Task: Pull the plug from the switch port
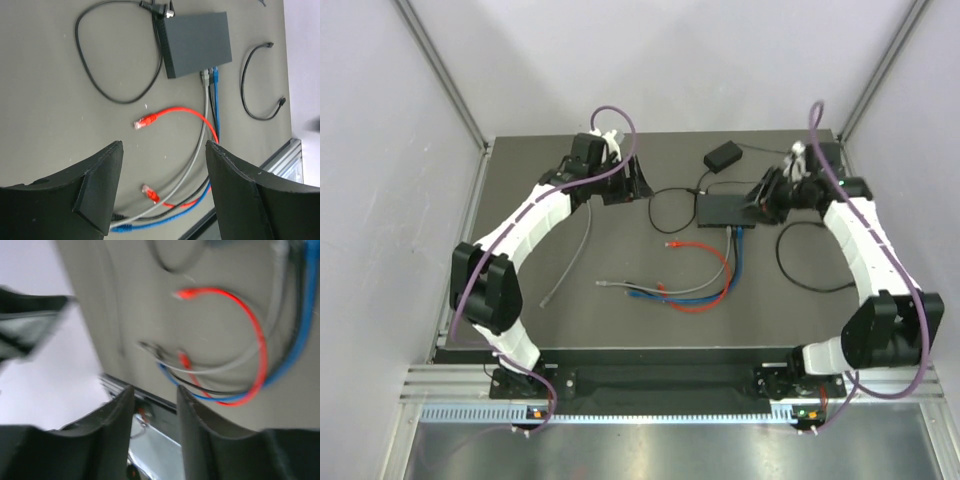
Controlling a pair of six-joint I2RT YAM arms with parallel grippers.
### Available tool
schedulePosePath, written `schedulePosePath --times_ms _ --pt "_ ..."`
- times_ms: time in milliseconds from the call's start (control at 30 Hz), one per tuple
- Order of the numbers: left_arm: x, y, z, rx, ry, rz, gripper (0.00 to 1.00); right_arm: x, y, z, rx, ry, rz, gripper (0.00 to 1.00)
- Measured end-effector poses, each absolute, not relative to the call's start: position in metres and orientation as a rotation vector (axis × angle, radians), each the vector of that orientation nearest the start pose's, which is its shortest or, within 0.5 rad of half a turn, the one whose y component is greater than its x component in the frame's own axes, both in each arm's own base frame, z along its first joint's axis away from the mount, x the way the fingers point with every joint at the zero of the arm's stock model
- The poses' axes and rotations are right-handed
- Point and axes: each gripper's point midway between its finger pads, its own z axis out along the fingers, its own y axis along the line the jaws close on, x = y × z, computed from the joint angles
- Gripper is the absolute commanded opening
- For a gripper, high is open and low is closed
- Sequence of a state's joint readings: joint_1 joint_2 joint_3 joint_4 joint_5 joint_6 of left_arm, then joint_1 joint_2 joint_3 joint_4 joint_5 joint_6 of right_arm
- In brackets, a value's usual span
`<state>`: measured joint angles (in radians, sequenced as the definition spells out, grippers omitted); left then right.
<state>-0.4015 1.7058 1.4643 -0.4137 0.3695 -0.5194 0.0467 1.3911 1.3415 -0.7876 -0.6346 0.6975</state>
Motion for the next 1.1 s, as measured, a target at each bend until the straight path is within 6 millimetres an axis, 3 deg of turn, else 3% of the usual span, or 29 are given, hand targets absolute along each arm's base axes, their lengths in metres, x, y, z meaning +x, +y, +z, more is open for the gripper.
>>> schedulePosePath --times_ms 67,133,233,367,600,700,867,1100 --pt "0.394 -0.257 0.205 0.077 2.336 -0.901 0.72 0.309 0.139 0.195 0.527 2.574 1.035 0.42" --pt "0.389 -0.255 0.206 0.076 2.341 -0.906 0.71 0.293 0.14 0.156 0.533 2.688 0.986 0.42" --pt "0.385 -0.255 0.207 0.082 2.345 -0.924 0.7 0.279 0.14 0.123 0.481 2.784 0.92 0.4" --pt "0.379 -0.256 0.203 0.086 2.366 -0.947 0.69 0.292 0.14 0.104 0.326 2.786 0.841 0.39" --pt "0.373 -0.256 0.195 0.081 2.399 -0.959 0.69 0.344 0.146 0.077 -0.005 2.779 0.67 0.41" --pt "0.372 -0.256 0.195 0.08 2.403 -0.961 0.69 0.355 0.156 0.069 -0.155 2.772 0.582 0.39" --pt "0.37 -0.256 0.194 0.08 2.412 -0.961 0.69 0.366 0.164 0.059 -0.317 2.756 0.446 0.31" --pt "0.368 -0.254 0.191 0.073 2.428 -0.956 0.69 0.363 0.168 0.044 -0.463 2.763 0.287 0.3"
